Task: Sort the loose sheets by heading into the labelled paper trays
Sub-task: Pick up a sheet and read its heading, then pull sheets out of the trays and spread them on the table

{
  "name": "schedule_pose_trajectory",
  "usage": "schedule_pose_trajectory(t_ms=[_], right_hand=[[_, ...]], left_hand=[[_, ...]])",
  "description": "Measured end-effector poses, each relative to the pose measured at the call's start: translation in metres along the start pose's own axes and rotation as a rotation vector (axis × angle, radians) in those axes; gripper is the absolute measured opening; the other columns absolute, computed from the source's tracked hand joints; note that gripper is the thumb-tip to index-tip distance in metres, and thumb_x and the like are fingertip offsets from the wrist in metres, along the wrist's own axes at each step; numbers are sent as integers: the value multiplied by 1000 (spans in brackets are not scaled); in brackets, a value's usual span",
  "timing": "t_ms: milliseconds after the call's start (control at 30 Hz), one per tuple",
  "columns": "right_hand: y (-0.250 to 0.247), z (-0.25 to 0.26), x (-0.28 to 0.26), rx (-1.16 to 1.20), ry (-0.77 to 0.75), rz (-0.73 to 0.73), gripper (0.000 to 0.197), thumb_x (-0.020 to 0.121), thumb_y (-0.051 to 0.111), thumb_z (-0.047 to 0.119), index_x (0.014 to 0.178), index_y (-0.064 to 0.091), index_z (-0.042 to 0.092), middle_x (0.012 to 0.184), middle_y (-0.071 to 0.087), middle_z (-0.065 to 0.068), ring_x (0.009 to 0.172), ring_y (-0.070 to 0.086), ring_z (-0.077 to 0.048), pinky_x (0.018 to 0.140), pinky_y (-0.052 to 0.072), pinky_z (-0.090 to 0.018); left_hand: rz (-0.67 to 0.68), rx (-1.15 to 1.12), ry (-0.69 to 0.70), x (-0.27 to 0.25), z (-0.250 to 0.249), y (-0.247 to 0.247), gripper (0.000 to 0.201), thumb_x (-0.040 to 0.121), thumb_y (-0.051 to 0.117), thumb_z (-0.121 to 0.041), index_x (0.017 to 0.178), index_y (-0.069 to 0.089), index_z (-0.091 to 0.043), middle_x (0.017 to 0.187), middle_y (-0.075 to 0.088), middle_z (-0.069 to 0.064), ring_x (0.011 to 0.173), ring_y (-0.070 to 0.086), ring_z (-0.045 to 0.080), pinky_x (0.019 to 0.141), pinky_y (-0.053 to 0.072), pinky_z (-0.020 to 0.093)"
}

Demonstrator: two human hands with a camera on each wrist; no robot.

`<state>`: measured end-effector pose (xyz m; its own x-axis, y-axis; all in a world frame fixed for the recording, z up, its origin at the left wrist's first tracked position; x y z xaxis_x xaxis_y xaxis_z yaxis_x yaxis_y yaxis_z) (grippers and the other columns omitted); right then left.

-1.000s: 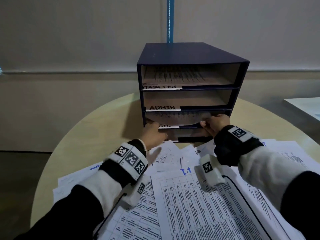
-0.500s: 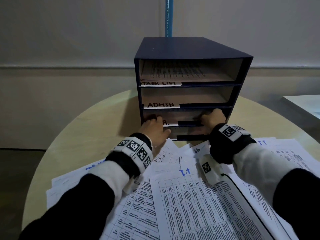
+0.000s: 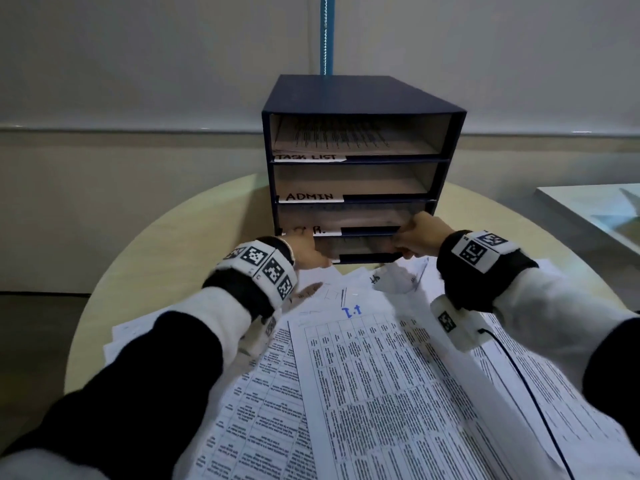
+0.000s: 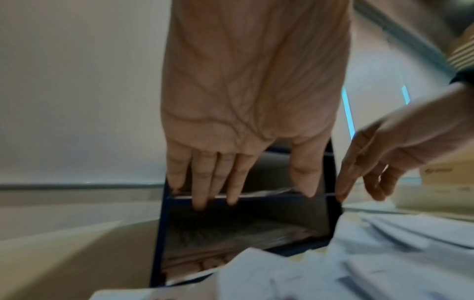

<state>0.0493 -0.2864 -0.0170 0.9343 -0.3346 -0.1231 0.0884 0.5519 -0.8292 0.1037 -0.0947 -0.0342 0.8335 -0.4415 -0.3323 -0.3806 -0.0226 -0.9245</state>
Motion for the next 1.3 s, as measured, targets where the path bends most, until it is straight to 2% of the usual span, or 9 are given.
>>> schedule_pose_trajectory(t_ms=[133, 233, 333, 567, 733, 900, 1100, 1233, 1300], right_hand=[[12, 0, -44, 0, -88, 156, 24, 88, 57, 16, 99, 67, -3, 77, 67, -12, 60, 57, -11, 58, 45, -20], [28, -5, -84, -124, -200, 281, 23, 90, 54, 18, 105, 68, 7, 94, 72, -10, 73, 61, -13, 70, 46, -19], [44, -18, -116, -298, -267, 378, 24, 91, 53, 18, 112, 66, 17, 100, 70, 3, 81, 56, -7, 85, 42, -19], [53, -31, -143, -337, -325, 326, 26, 89, 56, 19, 114, 65, 19, 118, 59, -1, 87, 47, -7, 80, 36, -18], [58, -39, -135, -313, -268, 195, 25, 89, 56, 21, 113, 63, 18, 118, 54, -7, 95, 50, -16, 89, 41, -26], [28, -89, -108, -395, 188, 48, 47, 91, 48, 32, 131, 38, 12, 135, 36, -16, 123, 42, -37, 105, 37, -45], [17, -115, -103, -381, 278, 150, 44, 86, 58, 26, 120, 52, -1, 111, 60, -17, 104, 59, -30, 78, 45, -27], [9, -108, -106, -553, 222, 47, 39, 90, 49, 27, 117, 53, -1, 121, 57, -19, 111, 56, -33, 85, 47, -31], [6, -102, -106, -604, 173, 27, 40, 94, 45, 31, 115, 53, -2, 123, 56, -20, 113, 56, -34, 88, 46, -32]], left_hand=[[-2, -24, 85, -34, -13, 4, 44, 91, 53, -39, 105, 61, 2, 108, 63, 22, 88, 60, 27, 65, 45, 31], [50, -50, 74, -53, -15, 23, 47, 88, 58, -41, 110, 61, 1, 103, 62, 10, 81, 54, 19, 55, 36, 21], [89, -23, 27, -64, -14, 40, 52, 85, 61, -44, 116, 57, -2, 101, 56, 5, 86, 51, 19, 60, 36, 25], [37, -17, -64, -77, -12, 58, 67, 77, 72, -42, 129, 44, -10, 134, 38, 11, 116, 47, 27, 93, 43, 33], [-73, -257, -23, -82, -12, 53, 54, 79, 72, -20, 126, 48, -9, 137, 44, 10, 119, 48, 25, 91, 42, 28], [-136, -596, -5, -90, -7, 43, 37, 83, 67, -8, 117, 57, 2, 112, 60, 16, 102, 59, 29, 74, 47, 27], [-425, -959, -39, -86, 10, 17, 11, 81, 64, 2, 81, 57, -5, 89, 61, 14, 81, 56, 22, 61, 42, 25], [-252, -1124, -56, -85, 5, 32, 15, 85, 59, 6, 99, 63, 3, 110, 64, 20, 103, 61, 31, 94, 48, 39], [-122, -1116, -42, -86, -5, 44, 30, 87, 52, 9, 116, 57, 6, 121, 60, 20, 111, 59, 34, 99, 46, 43]])
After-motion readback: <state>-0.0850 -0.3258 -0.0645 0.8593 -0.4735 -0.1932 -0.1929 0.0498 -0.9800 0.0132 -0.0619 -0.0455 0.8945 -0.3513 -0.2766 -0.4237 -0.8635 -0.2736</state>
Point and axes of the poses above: each hand's wrist, its own x-axis towards the middle knuckle, its own y-axis out of the palm, z = x × y, the point moved 6 cm from there along x, towards the middle knuckle
